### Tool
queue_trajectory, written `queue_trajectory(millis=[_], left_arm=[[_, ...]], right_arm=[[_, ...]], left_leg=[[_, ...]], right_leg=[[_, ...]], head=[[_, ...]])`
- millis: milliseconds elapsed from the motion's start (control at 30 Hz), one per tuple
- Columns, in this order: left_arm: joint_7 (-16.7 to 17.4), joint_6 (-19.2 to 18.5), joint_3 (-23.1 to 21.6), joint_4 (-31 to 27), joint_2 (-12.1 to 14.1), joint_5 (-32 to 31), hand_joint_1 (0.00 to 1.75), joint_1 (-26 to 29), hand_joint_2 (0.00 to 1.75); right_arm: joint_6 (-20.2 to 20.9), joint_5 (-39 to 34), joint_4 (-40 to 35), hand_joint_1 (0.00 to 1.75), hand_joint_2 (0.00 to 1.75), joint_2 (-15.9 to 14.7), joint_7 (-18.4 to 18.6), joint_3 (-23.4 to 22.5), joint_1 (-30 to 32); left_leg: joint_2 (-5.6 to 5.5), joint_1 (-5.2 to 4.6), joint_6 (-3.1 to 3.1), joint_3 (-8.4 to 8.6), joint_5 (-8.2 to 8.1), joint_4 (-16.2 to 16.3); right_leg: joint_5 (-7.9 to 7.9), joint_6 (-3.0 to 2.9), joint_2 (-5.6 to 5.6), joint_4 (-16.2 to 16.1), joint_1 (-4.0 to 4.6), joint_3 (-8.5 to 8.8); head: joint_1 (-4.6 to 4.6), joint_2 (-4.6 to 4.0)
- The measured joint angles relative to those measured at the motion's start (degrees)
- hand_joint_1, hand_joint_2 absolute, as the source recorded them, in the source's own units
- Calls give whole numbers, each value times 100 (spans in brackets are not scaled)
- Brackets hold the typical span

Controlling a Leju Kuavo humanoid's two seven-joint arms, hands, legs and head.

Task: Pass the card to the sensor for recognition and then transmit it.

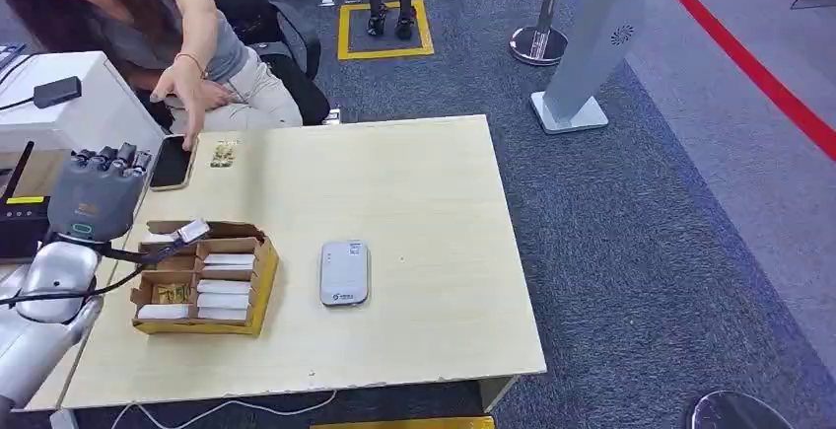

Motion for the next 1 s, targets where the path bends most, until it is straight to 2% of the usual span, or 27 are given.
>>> queue_trajectory(millis=[200, 500, 633, 1000], left_arm=[[24, 61, -352, 526, -318, 0, 175, -338, 175], [112, 64, -623, 595, -672, 0, 175, -470, 175], [2, 140, -623, 595, -757, 0, 175, -471, 175], [-4, 199, -623, 595, -868, 0, 175, -471, 175]], right_arm=[[2, 0, 0, 0, 0, 7, 0, 83, -48], [2, 0, 0, 0, 0, 7, 4, 131, -42], [0, 0, 0, 0, 0, 7, 13, 131, -44], [0, -2, 0, 0, 0, 7, 17, 131, -45]], left_leg=[[14, -1, 1, -2, -3, 2], [11, 0, 2, -6, -3, 3], [9, 0, 2, -6, -3, 3], [10, 0, 2, -7, -3, 3]], right_leg=[[2, 2, 11, -1, -2, -4], [1, 2, 8, -1, -2, -6], [1, 2, 7, -1, -2, -6], [1, 2, 7, -1, -2, -6]], head=[[-2, 0], [-2, 2], [0, 0], [0, 0]])
